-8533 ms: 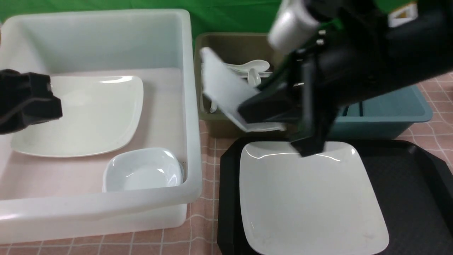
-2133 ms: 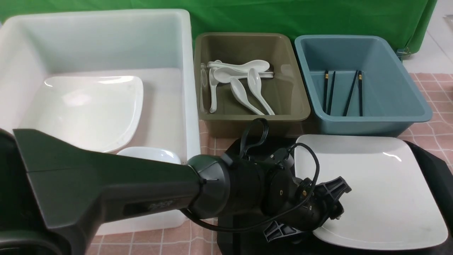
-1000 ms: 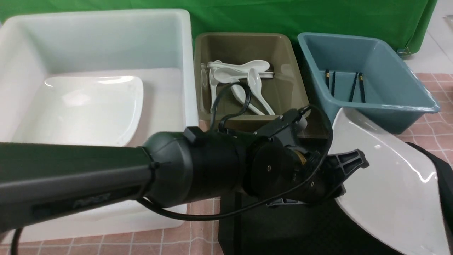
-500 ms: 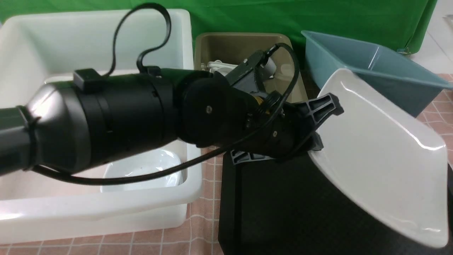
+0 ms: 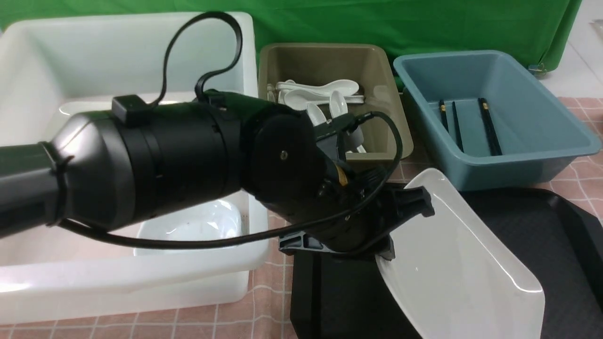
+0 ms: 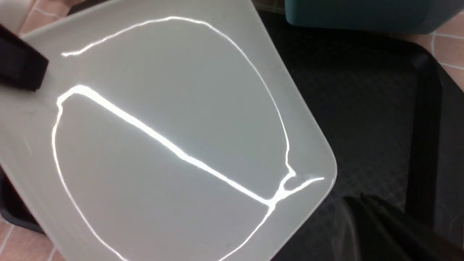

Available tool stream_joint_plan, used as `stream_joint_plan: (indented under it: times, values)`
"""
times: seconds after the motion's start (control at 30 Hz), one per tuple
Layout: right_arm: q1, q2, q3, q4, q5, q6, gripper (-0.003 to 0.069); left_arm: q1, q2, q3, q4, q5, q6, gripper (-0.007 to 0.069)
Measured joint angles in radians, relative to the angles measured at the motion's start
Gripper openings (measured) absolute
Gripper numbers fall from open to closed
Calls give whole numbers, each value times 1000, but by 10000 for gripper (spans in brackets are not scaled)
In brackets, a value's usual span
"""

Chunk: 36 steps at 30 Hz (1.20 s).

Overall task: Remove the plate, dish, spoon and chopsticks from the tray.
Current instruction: Use the left arm to put the plate into the large storage box on the left

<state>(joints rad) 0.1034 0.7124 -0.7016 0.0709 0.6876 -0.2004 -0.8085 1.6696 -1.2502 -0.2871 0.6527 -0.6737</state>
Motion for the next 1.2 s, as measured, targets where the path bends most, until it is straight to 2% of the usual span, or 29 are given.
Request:
stream_joint_plan:
  times: [0.3, 0.4, 0.5, 0.53, 0.57, 0.7, 0.73, 0.77, 0.8, 0.83, 0.87, 0.9, 1.07, 1.2]
  values:
    - [0, 0, 0, -4, 0, -7, 39, 25, -144, 0, -11, -28, 81, 27]
    - [0, 0, 0, -6, 0, -7, 41, 92, -226, 0, -23, -47, 97, 27]
    - [0, 0, 0, -7, 0, -7, 41, 209, -329, 0, -28, -48, 139, 27]
    - [0, 0, 0, -7, 0, -7, 41, 209, -334, 0, -28, -48, 139, 27]
    - [0, 0, 0, -7, 0, -7, 41, 296, -381, 0, -31, -43, 162, 27]
    - [0, 0, 0, -8, 0, -7, 42, 529, -453, 0, -27, 1, 233, 25]
    - [0, 0, 0, -8, 0, -7, 42, 542, -453, 0, -26, 5, 239, 25]
    - [0, 0, 0, -8, 0, -7, 43, 657, -457, 0, -21, 42, 278, 25]
    - [0, 0, 0, -8, 0, -7, 43, 670, -457, 0, -18, 51, 285, 25]
    - [0, 0, 0, -8, 0, -8, 46, 778, -447, 0, -16, 84, 318, 25]
    - [0, 0, 0, -8, 0, -7, 46, 778, -446, 0, -16, 87, 322, 25]
    - [0, 0, 0, -8, 0, -7, 48, 868, -432, 1, -29, 99, 356, 27]
    - [0, 0, 0, -8, 0, -6, 52, 1088, -371, 1, -212, 73, 552, 27]
    - [0, 0, 2, -8, 0, -7, 59, 1195, -269, 1, -353, 70, 688, 27]
